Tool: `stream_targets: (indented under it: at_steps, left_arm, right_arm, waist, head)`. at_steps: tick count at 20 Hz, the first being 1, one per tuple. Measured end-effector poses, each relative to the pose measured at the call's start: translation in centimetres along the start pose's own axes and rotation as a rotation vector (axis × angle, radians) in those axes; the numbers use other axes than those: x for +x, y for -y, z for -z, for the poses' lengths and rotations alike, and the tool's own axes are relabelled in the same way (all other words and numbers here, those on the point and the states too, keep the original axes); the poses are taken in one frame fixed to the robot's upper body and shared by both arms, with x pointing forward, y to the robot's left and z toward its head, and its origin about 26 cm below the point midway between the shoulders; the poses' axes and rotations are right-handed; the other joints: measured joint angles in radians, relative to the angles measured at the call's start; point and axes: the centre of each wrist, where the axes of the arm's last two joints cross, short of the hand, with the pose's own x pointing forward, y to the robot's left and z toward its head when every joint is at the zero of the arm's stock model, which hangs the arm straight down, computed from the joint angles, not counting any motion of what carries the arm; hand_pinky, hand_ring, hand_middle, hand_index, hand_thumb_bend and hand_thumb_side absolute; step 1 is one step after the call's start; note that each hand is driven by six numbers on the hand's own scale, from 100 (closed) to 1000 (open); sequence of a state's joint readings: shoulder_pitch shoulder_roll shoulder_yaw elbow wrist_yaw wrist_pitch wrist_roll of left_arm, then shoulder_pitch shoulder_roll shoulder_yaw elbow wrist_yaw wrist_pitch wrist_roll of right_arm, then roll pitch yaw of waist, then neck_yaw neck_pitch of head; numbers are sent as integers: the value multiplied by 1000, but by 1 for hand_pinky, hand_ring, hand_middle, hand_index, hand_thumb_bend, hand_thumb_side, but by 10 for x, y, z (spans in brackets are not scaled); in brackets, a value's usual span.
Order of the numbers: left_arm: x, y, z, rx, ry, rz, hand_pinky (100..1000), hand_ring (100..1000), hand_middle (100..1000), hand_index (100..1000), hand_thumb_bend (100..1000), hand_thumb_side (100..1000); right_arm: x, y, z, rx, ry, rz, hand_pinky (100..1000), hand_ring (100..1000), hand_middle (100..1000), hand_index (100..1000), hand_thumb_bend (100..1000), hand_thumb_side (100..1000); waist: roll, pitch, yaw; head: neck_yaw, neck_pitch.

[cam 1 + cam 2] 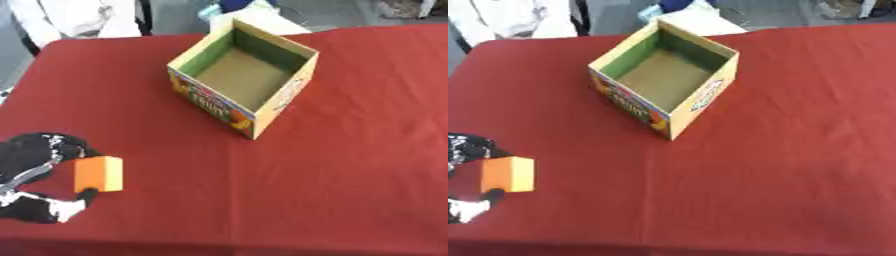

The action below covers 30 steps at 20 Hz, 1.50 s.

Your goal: Pick up objects on the table and place them in the box.

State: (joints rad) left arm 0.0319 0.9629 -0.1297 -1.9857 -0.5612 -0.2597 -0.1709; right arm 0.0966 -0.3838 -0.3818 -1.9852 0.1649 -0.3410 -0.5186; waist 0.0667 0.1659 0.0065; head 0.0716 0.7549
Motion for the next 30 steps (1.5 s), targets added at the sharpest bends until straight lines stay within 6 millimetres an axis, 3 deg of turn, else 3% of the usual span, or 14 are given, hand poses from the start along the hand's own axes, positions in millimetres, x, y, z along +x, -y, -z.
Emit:
stream_targets:
  at_steps: [9, 19, 25, 30]
  left_arm:
    - [-3, -74, 27, 196, 192, 21, 691, 678, 516, 563, 100, 246]
    - [28, -161, 79, 230, 349, -8, 690, 673, 514, 574, 100, 253]
    - [24, -189, 124, 220, 398, -15, 694, 676, 515, 580, 100, 258]
    - [15, -195, 168, 215, 418, -26, 690, 672, 513, 580, 100, 259]
  right_arm:
    - [1, -1, 2, -7, 12, 6, 628, 743, 505, 700, 100, 791]
    - [3, -7, 9, -1, 41, 44, 629, 743, 504, 700, 100, 791]
    - [6, -12, 14, 1, 55, 75, 628, 744, 504, 700, 100, 792]
    - [8, -17, 19, 1, 68, 102, 628, 744, 503, 700, 100, 793]
  waist:
    - [-2, 11, -21]
    - [-21, 42, -63]
    - [-25, 65, -82]
    - [-31, 92, -106]
  head:
    - [-26, -11]
    - [-25, -53]
    - [-20, -78]
    - [-10, -103]
